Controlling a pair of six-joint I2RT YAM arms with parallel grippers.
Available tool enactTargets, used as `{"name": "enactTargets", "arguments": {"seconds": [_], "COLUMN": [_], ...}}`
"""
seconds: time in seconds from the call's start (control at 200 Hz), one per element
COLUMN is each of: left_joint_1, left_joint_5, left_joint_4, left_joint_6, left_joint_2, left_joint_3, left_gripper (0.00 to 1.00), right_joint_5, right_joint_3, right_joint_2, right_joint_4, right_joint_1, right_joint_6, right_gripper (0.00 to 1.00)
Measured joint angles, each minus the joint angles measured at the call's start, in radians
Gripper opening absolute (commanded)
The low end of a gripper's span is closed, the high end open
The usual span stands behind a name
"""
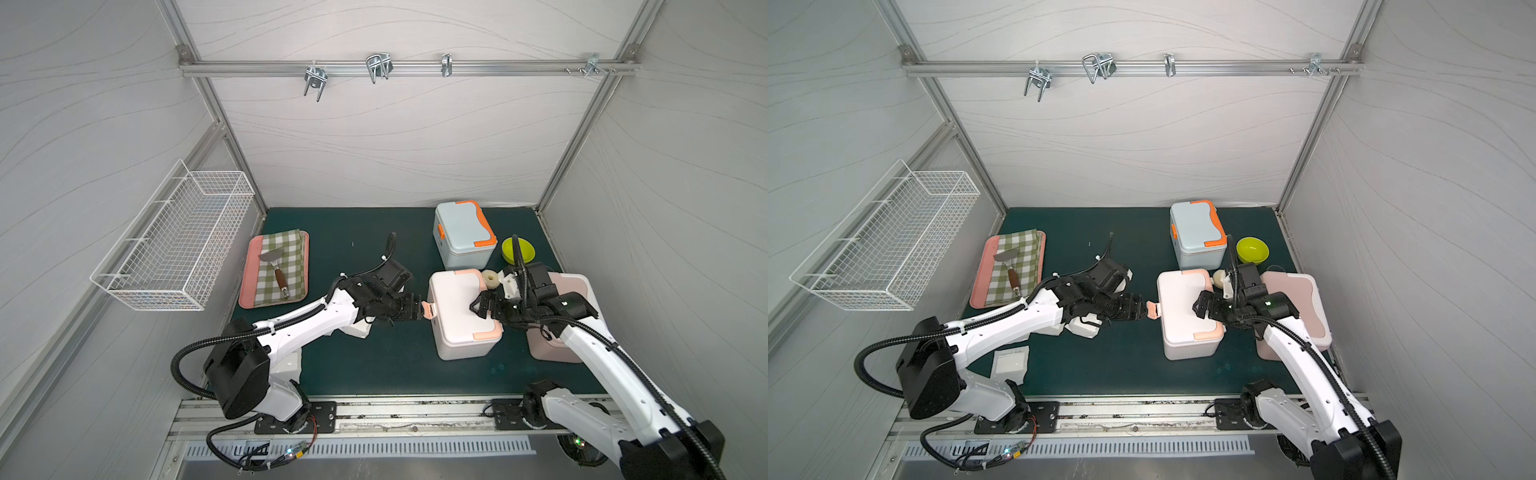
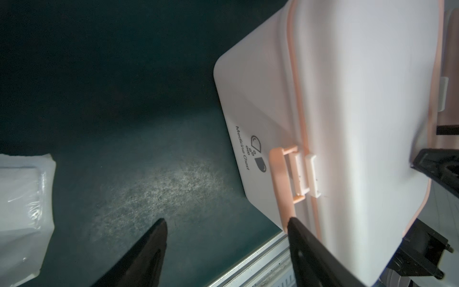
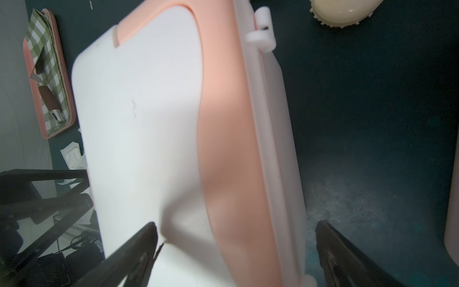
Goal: Open first aid kits and take out gauze
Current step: Open the fastener of the first aid kit.
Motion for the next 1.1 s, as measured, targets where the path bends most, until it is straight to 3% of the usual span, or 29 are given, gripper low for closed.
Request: {"name": "enactTargets", "arguments": {"seconds": [0.335, 0.54, 0.775, 1.101], "left_joint_1": [0.016, 0.019, 0.019, 0.023], "left_joint_5": [0.049, 0.023, 0.023, 0.072], "left_joint_4": [0.066, 0.050, 0.051, 0.099], "left_joint_6": [-0.023, -0.029, -0.037, -0.038], "left_joint_2": [0.027, -0.049, -0.114, 0.012], "left_joint_3": [-0.021, -0.057, -0.057, -0.043], "left_gripper": [0.76, 0.74, 0.75, 0.73], "right_joint_5": [-0.032, -0.040, -0.088, -0.167], "right_joint_3": [0.000, 0.000, -0.001, -0.014], "right_joint_2": [0.016, 0.016, 0.016, 0.013], "right_joint_4": [0.001, 0.001, 0.013, 0.037], "right_joint_1": [0.000, 0.000, -0.002, -0.003], "right_joint_6": [-0.002, -0.015, -0.026, -0.034], "right_gripper": [0.99, 0.99, 0.85, 0.79]}}
